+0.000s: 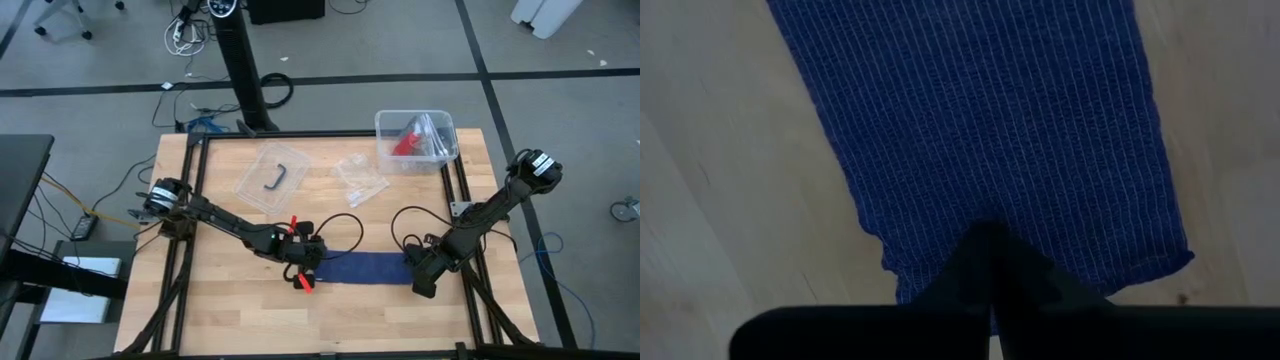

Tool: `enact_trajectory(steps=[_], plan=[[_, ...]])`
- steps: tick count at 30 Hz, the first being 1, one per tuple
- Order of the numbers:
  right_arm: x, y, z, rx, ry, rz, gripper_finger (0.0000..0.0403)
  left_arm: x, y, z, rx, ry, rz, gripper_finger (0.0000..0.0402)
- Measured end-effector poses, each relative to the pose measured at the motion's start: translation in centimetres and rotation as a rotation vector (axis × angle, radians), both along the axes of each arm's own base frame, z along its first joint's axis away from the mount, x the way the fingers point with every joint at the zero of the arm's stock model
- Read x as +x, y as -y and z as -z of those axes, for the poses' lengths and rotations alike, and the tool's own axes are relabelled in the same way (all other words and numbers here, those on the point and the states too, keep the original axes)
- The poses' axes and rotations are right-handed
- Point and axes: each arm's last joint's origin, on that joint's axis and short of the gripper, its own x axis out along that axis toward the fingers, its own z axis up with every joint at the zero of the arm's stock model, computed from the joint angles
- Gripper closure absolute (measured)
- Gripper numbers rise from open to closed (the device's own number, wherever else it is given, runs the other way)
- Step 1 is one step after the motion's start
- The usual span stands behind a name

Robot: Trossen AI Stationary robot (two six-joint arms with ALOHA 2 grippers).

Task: Roll bandage
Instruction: Roll the blue bandage

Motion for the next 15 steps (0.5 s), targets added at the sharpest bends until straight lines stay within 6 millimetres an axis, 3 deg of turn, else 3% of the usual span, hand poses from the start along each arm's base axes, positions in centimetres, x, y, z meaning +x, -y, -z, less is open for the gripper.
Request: enact_trajectory(steps=[15], plan=[[-0.1, 0.02, 0.02, 0.003, -0.014, 0.004, 0.0403, 0.42, -0.16, -0.15, -0.023, 0.036, 0.003, 0.0401]])
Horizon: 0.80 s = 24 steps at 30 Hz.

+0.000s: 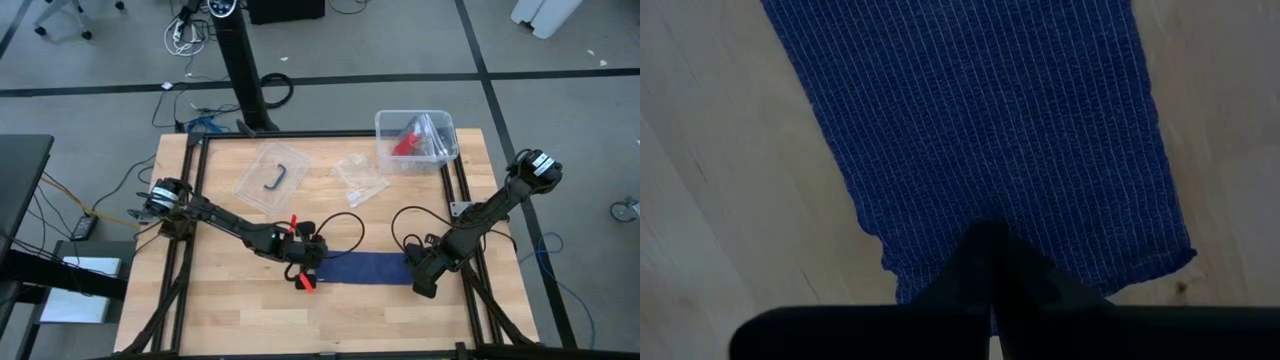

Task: Roll bandage
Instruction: Roll the blue bandage

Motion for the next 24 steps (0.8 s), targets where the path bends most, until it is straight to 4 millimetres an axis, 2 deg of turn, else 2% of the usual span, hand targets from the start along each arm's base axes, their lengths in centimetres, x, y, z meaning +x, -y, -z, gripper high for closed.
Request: enact_trajectory(steps=[14, 17, 21, 24], plan=[[0.0, 0.0, 0.0, 0.0, -0.002, -0.003, 0.0403, 2.0, -0.7, 1.3, -0.034, 0.088, 0.078, 0.04], [0.0, 0.0, 0.0, 0.0, -0.002, -0.005, 0.0403, 2.2, -0.6, 0.1, -0.015, 0.061, 0.108, 0.04], [0.0, 0.0, 0.0, 0.0, -0.001, -0.007, 0.0403, 2.2, -0.6, -2.4, 0.05, -0.004, 0.101, 0.0401], [0.0, 0.0, 0.0, 0.0, -0.002, -0.006, 0.0403, 1.5, -0.6, -2.9, 0.107, -0.101, 0.071, 0.04]])
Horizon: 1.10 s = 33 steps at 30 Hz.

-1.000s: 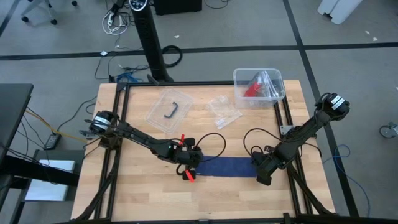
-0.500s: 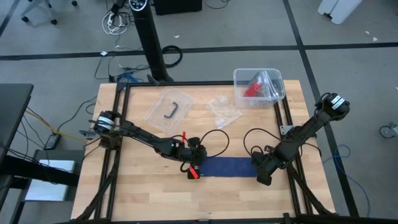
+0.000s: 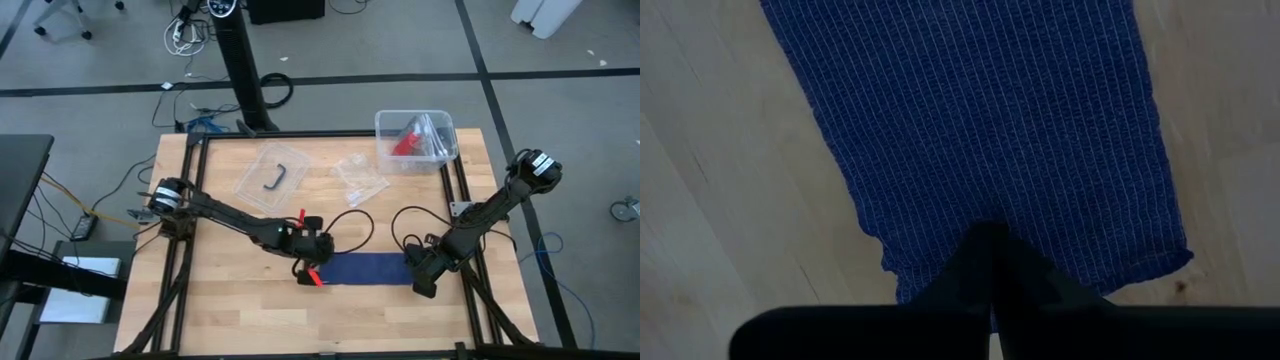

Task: Roll bandage
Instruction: Roll the blue bandage

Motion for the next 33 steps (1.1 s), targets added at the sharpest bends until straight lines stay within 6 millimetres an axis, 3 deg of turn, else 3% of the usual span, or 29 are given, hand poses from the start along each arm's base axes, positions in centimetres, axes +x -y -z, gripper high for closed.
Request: enact_trajectory(steps=[5, 14, 26, 33], plan=[[0.0, 0.0, 0.0, -0.002, 0.001, 0.0, 0.0403, -0.9, 0.1, 1.0, -0.007, -0.072, -0.035, 0.04], [0.0, 0.0, 0.0, -0.003, 0.003, -0.004, 0.0403, -0.6, 0.3, 2.1, -0.101, 0.006, -0.016, 0.0401], [0.0, 0.0, 0.0, -0.004, 0.004, -0.004, 0.0403, 0.5, -0.8, 1.6, -0.11, 0.101, 0.003, 0.0401], [0.0, 0.0, 0.0, -0.005, 0.004, -0.004, 0.0403, -0.4, -1.5, 1.3, 0.01, -0.006, -0.096, 0.0401]])
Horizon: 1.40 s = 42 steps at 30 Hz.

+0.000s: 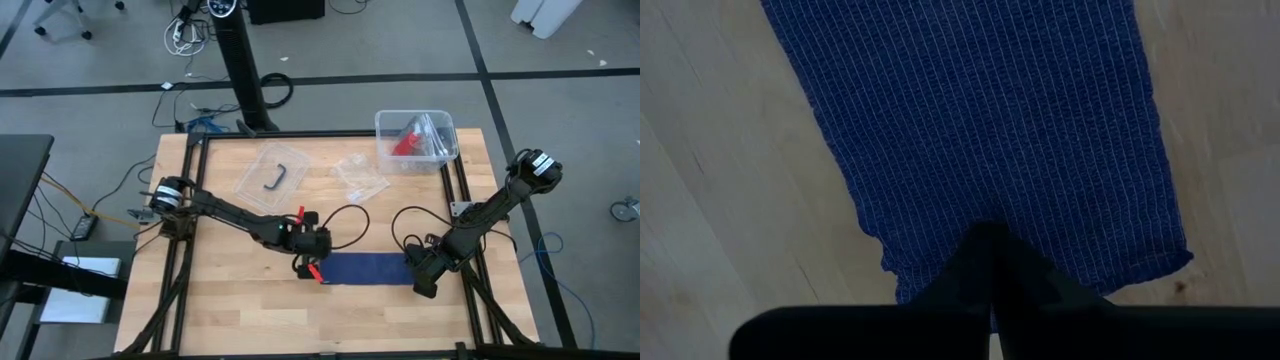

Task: Roll bandage
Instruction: Roll the blue bandage

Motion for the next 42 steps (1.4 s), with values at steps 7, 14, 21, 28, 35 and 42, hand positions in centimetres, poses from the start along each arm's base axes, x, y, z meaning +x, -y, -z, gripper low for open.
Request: enact_trajectory(steps=[7, 14, 21, 28, 35, 42], plan=[[0.0, 0.0, 0.0, 0.0, 0.0, 0.0, 0.0403, -0.1, 0.0, 0.3, -0.007, -0.02, -0.02, 0.04], [0.0, 0.0, 0.0, -0.001, 0.001, 0.0, 0.0403, 0.4, 0.0, 0.5, -0.047, 0.048, -0.006, 0.0401], [0.0, 0.0, 0.0, -0.001, 0.001, -0.001, 0.0403, 0.6, -0.1, 0.5, -0.053, 0.067, 0.013, 0.0401], [0.0, 0.0, 0.0, 0.0, 0.001, -0.001, 0.0403, 1.4, -0.3, 1.6, -0.075, 0.083, 0.03, 0.04], [0.0, 0.0, 0.0, -0.001, 0.001, -0.002, 0.0403, 2.4, -0.5, 1.5, -0.101, 0.166, 0.093, 0.0401], [0.0, 0.0, 0.0, 0.0, 0.004, -0.005, 0.0403, 2.7, -0.1, -0.2, -0.063, 0.13, 0.128, 0.04]])
